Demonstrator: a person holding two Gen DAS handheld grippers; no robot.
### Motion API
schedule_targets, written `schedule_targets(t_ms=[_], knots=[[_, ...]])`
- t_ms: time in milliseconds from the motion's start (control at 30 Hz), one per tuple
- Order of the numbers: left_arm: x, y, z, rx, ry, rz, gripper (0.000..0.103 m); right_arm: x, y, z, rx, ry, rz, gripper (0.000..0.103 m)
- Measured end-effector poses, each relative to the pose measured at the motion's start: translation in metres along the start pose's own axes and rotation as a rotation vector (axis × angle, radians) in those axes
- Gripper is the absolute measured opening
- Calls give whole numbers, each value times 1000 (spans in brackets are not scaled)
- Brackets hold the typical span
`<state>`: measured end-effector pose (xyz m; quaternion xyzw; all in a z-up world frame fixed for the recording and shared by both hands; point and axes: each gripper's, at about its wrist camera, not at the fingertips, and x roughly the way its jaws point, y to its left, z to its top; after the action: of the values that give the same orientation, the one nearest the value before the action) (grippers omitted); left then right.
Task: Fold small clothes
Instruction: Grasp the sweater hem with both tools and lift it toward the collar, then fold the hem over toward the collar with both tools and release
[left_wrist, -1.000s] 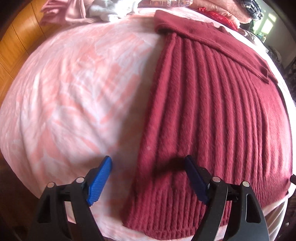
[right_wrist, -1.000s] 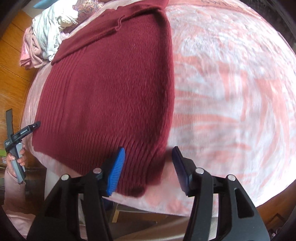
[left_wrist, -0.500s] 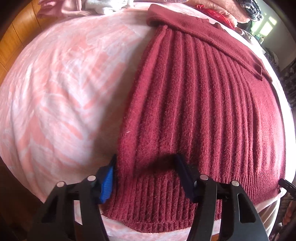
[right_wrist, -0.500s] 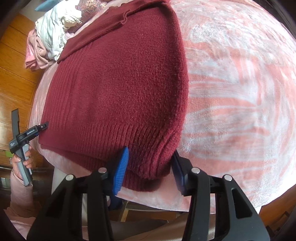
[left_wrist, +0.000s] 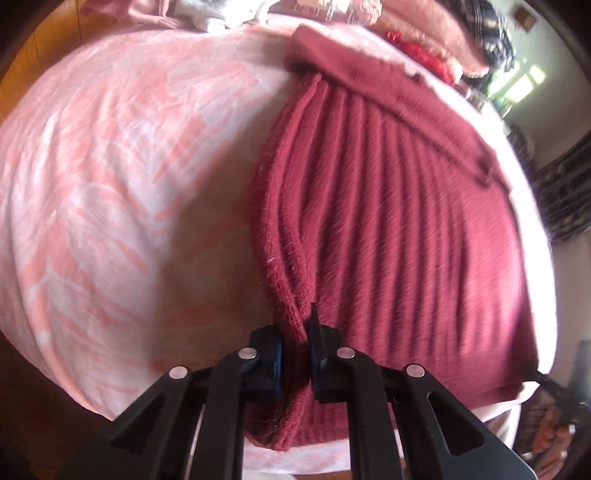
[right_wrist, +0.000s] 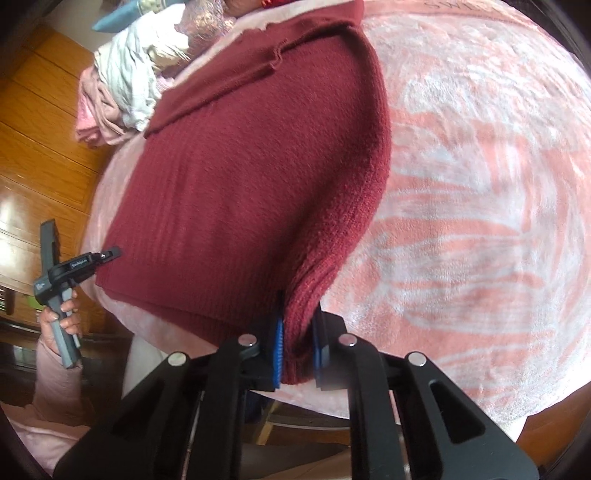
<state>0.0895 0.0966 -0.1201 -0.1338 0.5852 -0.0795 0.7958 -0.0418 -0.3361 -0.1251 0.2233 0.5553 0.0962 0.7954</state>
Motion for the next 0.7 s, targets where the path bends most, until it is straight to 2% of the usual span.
schedule_targets(t_ms=[100,200,433,700], knots=[[-16,2,11,-25,-18,-67,10,-13,2,12,3,-26,56,10],[-27,-3,27,-27,-42,-106,10,-23,8,28,-14,-48,75,10],[-30,-24,74,-4,-96,-107,10,-38,15,74,-46,-89,63,10],[-17,-33,124,-22,-124,-87,8,-32,0,134,11,-103,68,9]])
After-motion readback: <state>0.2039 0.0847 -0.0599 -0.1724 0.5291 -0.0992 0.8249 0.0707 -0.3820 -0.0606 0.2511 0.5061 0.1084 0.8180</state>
